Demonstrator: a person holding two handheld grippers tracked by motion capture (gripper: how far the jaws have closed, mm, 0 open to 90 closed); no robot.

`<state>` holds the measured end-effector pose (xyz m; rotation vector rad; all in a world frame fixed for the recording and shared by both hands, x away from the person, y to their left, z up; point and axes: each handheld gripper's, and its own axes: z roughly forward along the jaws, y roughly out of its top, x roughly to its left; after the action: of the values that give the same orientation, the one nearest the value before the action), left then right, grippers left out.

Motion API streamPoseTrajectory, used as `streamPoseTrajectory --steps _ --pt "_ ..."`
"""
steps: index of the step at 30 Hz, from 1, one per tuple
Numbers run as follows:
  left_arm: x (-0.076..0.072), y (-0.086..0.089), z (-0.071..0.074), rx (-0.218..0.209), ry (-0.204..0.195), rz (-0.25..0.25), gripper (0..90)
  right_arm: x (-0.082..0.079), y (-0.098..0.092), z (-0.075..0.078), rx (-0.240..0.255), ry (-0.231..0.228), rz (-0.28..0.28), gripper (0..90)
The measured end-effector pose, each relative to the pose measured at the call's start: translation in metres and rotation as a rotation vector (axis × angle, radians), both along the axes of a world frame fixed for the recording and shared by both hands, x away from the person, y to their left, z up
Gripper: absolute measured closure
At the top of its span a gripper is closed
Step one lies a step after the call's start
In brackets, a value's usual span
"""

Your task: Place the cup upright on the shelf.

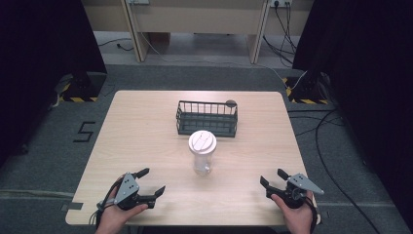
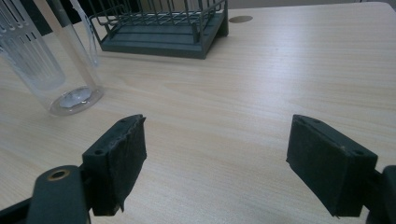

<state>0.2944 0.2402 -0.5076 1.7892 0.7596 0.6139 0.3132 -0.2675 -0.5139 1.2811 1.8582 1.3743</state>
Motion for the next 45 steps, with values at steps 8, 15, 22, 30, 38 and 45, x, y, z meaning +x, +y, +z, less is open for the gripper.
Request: streamPoseTrajectory --steps 8,15,22,30,38,45 --pt "0.001 -0.004 0.001 -0.016 0.001 -0.018 14.6 -0.001 0.0 0.0 0.002 -0.002 -0.002 20.3" --pt "0.01 -0.01 0.005 -0.072 0.022 -0.043 14.6 -0.001 0.0 0.0 0.007 -0.001 -0.006 20.3" --pt "0.019 -0.019 0.012 -0.052 -0.007 -0.056 14.6 -0.001 0.0 0.0 0.005 -0.005 -0.005 20.3" --pt "0.027 -0.029 0.015 -0.032 -0.018 -0.063 14.7 -0.001 0.0 0.0 0.005 -0.004 -0.006 20.3" --pt "0.033 -0.04 0.018 -0.026 -0.024 -0.084 14.6 -0.001 0.0 0.0 0.005 -0.003 -0.005 20.3" --pt "0.039 -0.05 0.018 -0.025 -0.023 -0.099 14.7 -0.001 0.0 0.0 0.004 -0.003 -0.004 20.4"
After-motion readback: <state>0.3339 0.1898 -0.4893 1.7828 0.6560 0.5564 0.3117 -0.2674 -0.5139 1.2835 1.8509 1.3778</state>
